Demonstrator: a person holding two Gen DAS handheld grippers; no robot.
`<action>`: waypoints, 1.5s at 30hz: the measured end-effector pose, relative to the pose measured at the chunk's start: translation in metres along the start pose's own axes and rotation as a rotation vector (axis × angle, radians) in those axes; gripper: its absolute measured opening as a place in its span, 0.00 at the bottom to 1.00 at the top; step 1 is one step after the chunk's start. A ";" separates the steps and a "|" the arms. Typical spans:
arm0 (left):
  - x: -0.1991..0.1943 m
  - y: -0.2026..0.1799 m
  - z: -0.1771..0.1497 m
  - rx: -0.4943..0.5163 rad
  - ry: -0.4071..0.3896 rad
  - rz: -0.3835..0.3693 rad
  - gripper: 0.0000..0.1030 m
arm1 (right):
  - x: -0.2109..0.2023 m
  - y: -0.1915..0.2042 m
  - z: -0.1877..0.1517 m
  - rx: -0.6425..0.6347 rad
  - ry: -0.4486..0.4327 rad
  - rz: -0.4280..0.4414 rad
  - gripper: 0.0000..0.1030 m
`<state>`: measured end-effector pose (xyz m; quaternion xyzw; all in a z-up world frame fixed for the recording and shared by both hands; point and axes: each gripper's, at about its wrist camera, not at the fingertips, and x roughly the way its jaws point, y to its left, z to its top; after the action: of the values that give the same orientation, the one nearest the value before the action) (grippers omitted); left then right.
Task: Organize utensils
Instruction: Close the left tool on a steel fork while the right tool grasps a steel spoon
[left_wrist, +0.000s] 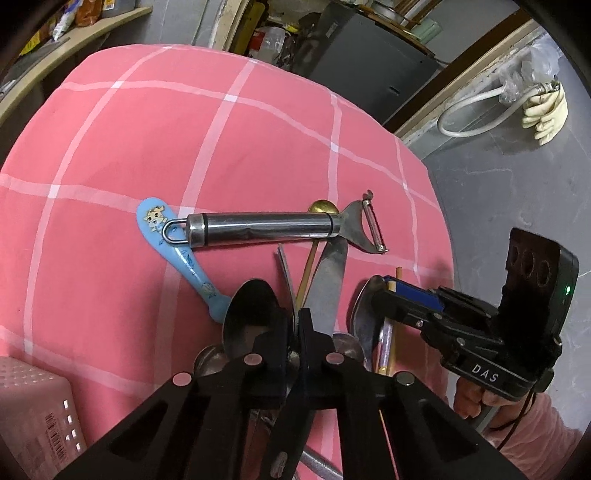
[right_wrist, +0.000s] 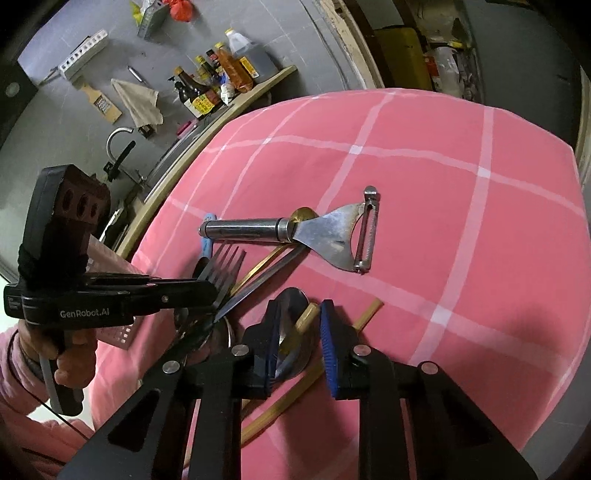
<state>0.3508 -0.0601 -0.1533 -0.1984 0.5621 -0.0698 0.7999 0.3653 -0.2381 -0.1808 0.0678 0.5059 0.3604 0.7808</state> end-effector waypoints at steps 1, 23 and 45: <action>-0.001 0.001 0.000 0.000 0.001 0.005 0.05 | 0.002 0.001 0.002 -0.013 0.010 -0.002 0.19; -0.015 0.012 -0.011 -0.019 -0.026 -0.019 0.04 | 0.002 0.009 0.039 -0.184 0.195 0.076 0.07; -0.075 -0.011 -0.027 0.122 -0.102 -0.091 0.03 | -0.088 0.026 -0.010 0.147 -0.007 -0.131 0.04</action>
<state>0.3003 -0.0518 -0.0916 -0.1777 0.5057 -0.1300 0.8341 0.3239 -0.2766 -0.1081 0.0925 0.5317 0.2702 0.7973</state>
